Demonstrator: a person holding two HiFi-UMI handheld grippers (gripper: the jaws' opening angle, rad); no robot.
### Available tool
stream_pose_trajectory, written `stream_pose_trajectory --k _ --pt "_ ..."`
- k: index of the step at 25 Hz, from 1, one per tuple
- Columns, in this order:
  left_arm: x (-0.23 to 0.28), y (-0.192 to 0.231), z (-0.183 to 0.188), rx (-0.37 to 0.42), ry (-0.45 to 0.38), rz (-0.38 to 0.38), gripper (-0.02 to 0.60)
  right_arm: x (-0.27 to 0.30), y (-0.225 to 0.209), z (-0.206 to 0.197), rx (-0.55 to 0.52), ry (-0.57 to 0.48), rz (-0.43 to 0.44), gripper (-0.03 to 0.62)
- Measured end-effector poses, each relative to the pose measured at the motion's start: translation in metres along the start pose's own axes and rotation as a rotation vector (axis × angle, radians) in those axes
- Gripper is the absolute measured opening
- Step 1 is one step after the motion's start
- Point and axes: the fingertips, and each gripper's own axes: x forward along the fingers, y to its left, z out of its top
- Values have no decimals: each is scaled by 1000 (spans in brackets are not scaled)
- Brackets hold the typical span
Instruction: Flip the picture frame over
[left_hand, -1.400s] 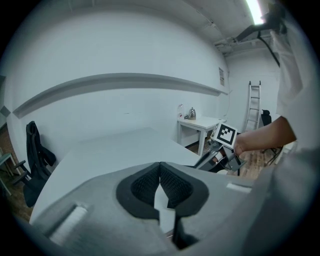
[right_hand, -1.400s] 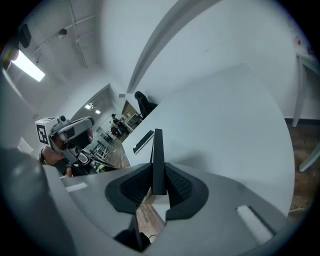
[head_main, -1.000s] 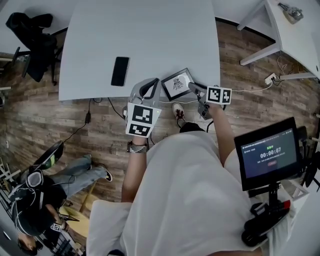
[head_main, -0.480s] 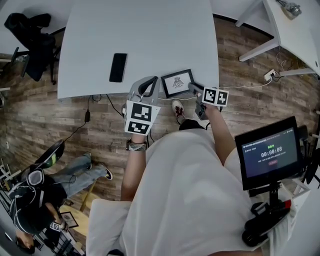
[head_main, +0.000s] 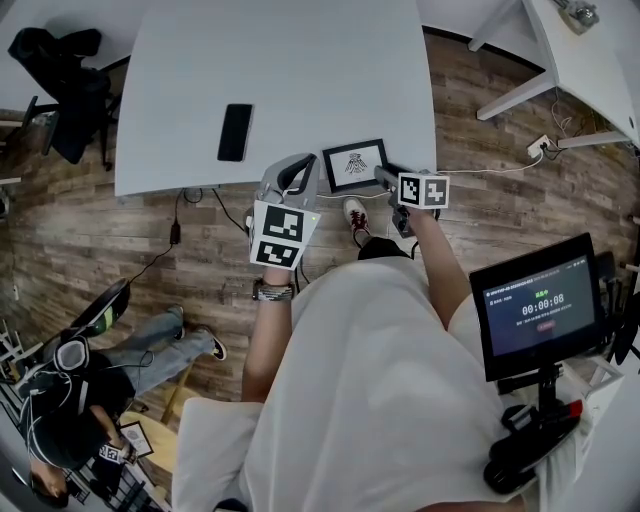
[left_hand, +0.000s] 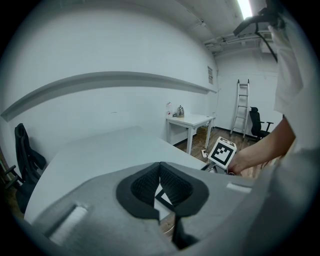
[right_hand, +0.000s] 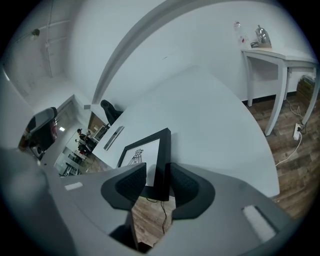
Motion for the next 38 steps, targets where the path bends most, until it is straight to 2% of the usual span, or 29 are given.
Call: stream_pose_trajectory --k 5,8,19,25,31,34,38 --pt "3 -2 -1 2 0 -4 6 6 2 1 -57 30 -27 179" --pt "5 -6 -1 5 1 -7 5 4 -1 4 -107 20 -62 218" --pt "7 2 4 5 -16 -1 5 -12 10 40 -147 -51 -64 227" --pt "6 2 15 8 -42 6 5 -41 33 78 -214 -137 -42 152" --pt "-2 -1 39 23 -89 18 5 -85 63 117 -350 -234 -53 43" --pt "-4 4 50 27 -113 29 6 -103 78 139 -404 -292 -63 9" --pt "-14 11 72 41 -151 41 5 -138 101 167 -447 -382 -72 3"
